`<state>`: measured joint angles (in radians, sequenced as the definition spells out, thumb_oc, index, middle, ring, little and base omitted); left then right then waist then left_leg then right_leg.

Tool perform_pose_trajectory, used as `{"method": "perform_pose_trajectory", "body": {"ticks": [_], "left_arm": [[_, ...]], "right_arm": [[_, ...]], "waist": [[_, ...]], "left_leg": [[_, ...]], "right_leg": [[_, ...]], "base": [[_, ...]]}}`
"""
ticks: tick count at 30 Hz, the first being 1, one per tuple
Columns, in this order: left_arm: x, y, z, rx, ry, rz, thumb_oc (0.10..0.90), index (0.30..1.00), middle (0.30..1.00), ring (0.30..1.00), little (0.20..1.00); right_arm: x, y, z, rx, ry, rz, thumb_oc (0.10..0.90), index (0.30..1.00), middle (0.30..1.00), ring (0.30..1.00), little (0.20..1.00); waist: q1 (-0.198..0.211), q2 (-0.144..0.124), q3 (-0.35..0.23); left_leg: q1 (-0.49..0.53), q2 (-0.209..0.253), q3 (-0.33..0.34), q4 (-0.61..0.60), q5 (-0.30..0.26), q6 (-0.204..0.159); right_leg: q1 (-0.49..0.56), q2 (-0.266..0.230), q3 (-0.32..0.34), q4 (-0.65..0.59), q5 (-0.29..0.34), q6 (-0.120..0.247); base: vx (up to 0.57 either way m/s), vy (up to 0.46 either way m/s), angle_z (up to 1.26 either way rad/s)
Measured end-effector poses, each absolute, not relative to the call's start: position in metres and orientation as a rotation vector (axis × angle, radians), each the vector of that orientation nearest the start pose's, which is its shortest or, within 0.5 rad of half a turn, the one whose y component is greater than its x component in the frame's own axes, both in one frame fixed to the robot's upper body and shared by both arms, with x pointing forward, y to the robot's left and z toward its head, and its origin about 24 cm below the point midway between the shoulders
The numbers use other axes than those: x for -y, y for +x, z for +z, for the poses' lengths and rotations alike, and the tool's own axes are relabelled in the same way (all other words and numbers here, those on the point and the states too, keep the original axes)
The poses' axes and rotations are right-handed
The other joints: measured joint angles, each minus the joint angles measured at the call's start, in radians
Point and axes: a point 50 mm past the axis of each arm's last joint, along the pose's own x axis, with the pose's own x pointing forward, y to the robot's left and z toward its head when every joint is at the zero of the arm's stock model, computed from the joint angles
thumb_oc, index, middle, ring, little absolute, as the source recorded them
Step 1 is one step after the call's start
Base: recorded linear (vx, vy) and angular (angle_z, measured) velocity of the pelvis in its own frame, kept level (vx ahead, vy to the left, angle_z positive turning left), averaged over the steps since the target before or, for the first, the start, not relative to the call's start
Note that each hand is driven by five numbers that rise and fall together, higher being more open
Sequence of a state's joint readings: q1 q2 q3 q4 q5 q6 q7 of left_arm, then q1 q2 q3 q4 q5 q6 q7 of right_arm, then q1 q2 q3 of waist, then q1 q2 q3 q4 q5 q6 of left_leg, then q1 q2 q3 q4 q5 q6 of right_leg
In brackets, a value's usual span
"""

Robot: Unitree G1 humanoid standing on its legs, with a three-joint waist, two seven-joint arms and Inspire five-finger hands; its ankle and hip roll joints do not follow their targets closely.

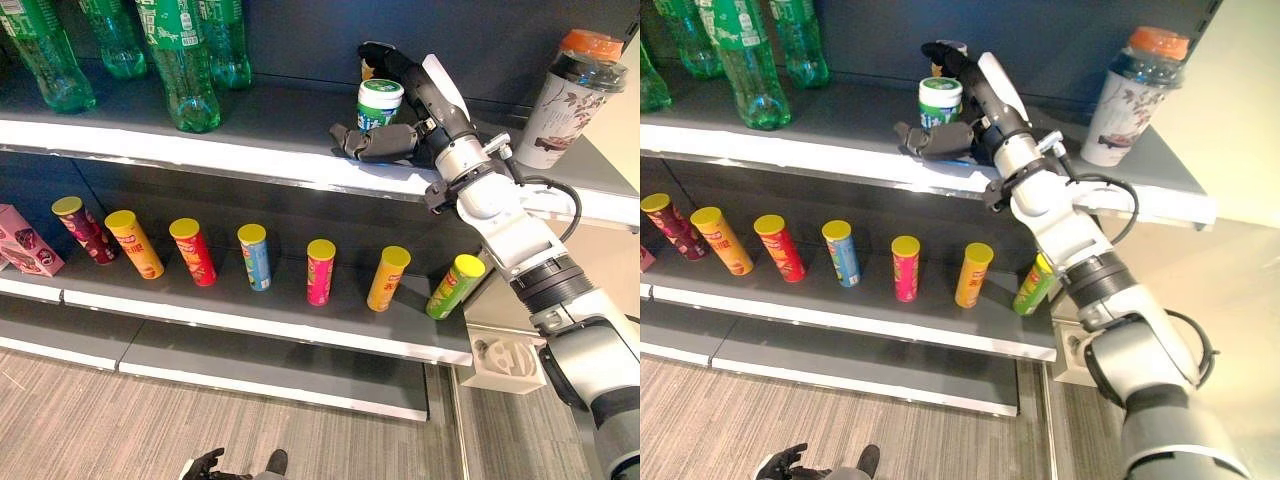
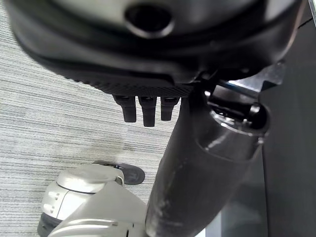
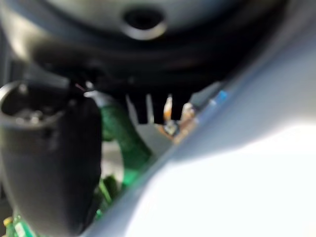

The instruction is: Put the goods on the table back onto the shelves and tidy them up.

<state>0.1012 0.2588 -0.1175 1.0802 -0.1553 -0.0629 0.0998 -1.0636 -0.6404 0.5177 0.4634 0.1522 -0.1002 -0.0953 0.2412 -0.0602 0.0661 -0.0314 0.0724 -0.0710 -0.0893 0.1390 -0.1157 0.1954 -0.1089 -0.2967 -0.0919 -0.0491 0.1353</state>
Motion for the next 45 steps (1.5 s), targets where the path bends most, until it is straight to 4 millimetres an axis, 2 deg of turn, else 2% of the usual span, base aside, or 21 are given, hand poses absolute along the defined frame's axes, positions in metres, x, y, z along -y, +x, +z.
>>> {"method": "perform_pose_trajectory", "body": {"ticks": [15, 20, 24, 28, 39, 41, 42, 43, 44, 45], "left_arm": [[-0.244, 0.084, -0.154, -1.107, 0.208, 0.221, 0.8, 0.9, 0.9, 0.9, 0.9], [-0.244, 0.084, -0.154, -1.11, 0.208, 0.223, 0.8, 0.9, 0.9, 0.9, 0.9], [-0.244, 0.086, -0.153, -1.104, 0.211, 0.22, 0.8, 0.9, 0.9, 0.9, 0.9], [-0.243, 0.091, -0.152, -1.092, 0.216, 0.212, 0.8, 0.9, 0.9, 0.9, 0.9], [-0.243, 0.094, -0.152, -1.087, 0.226, 0.204, 0.8, 0.9, 0.9, 0.9, 0.9], [-0.243, 0.092, -0.152, -1.09, 0.23, 0.204, 0.8, 0.9, 0.9, 0.9, 0.9], [-0.245, 0.086, -0.153, -1.104, 0.236, 0.211, 0.8, 0.9, 0.9, 0.9, 0.9], [-0.246, 0.084, -0.153, -1.11, 0.233, 0.218, 0.8, 0.9, 0.9, 0.9, 0.9], [-0.247, 0.085, -0.153, -1.109, 0.237, 0.219, 0.8, 0.9, 0.9, 0.9, 0.9], [-0.247, 0.083, -0.153, -1.114, 0.239, 0.219, 0.8, 0.9, 0.9, 0.9, 0.9]], "right_arm": [[0.144, 0.378, 0.272, 0.589, -0.703, 0.172, 0.8, 0.9, 0.9, 0.9, 0.9], [0.144, 0.371, 0.284, 0.65, -0.712, 0.147, 0.8, 0.9, 0.9, 0.9, 0.9], [0.135, 0.357, 0.302, 0.767, -0.684, 0.138, 0.8, 0.9, 0.9, 0.9, 0.9], [0.134, 0.346, 0.314, 0.856, -0.733, 0.112, 0.8, 0.9, 0.9, 0.9, 0.9], [0.132, 0.339, 0.32, 0.902, -0.749, 0.128, 0.8, 0.9, 0.9, 0.9, 0.9], [0.138, 0.33, 0.327, 0.937, -0.796, 0.123, 0.8, 0.9, 0.9, 0.9, 0.9], [0.138, 0.315, 0.338, 1.01, -0.816, 0.134, 0.8, 0.9, 0.9, 0.9, 0.9], [0.136, 0.308, 0.342, 1.047, -0.806, 0.142, 0.8, 0.9, 0.9, 0.9, 0.9], [0.136, 0.286, 0.344, 1.121, -0.803, 0.171, 0.8, 0.9, 0.9, 0.9, 0.9], [0.131, 0.279, 0.344, 1.159, -0.795, 0.201, 0.8, 0.9, 0.9, 0.9, 0.9]], "waist": [[-0.012, 0.0, 0.0], [-0.015, 0.0, 0.0], [-0.034, 0.003, 0.0], [-0.038, 0.003, 0.0], [-0.04, 0.003, 0.0], [-0.042, 0.002, 0.0], [-0.06, 0.002, 0.0], [-0.071, 0.002, 0.0], [-0.089, 0.001, 0.0], [-0.099, 0.002, 0.0]], "left_leg": [[0.001, 0.001, 0.002, 0.0, 0.0, 0.0], [0.001, 0.001, 0.004, 0.0, 0.0, 0.0], [0.002, 0.001, 0.006, 0.0, 0.0, 0.0], [0.004, 0.001, 0.008, -0.001, -0.001, 0.001], [0.003, 0.002, 0.009, 0.0, -0.001, 0.001], [0.002, 0.002, 0.011, -0.001, -0.001, 0.002], [0.003, 0.003, 0.027, -0.001, -0.002, 0.002], [0.004, 0.006, 0.035, 0.0, -0.002, 0.002], [0.005, 0.012, 0.043, -0.001, -0.002, 0.002], [0.012, 0.009, 0.059, -0.001, -0.001, 0.002]], "right_leg": [[-0.001, 0.0, 0.002, 0.0, 0.0, 0.0], [-0.001, -0.001, 0.003, 0.0, 0.0, 0.0], [0.0, -0.001, 0.004, 0.0, 0.0, 0.0], [0.001, -0.001, 0.005, 0.0, 0.0, 0.0], [-0.001, -0.001, 0.007, 0.0, 0.0, 0.0], [-0.004, -0.002, 0.009, 0.0, 0.0, 0.0], [-0.01, -0.003, 0.024, 0.0, 0.002, -0.002], [-0.013, -0.002, 0.029, 0.0, 0.003, -0.003], [-0.013, -0.001, 0.031, 0.0, 0.004, -0.003], [-0.014, -0.002, 0.039, 0.0, 0.005, -0.005]], "base": [[0.0, 0.0, 0.0], [0.0, 0.0, 0.0], [0.0, 0.0, 0.0], [0.0, 0.0, 0.0], [0.0, 0.0, 0.0], [-0.03, 0.013, -0.08], [-0.04, 0.007, -0.21], [-0.04, 0.001, -0.24], [-0.04, -0.01, -0.22], [-0.02, -0.008, -0.28]]}}
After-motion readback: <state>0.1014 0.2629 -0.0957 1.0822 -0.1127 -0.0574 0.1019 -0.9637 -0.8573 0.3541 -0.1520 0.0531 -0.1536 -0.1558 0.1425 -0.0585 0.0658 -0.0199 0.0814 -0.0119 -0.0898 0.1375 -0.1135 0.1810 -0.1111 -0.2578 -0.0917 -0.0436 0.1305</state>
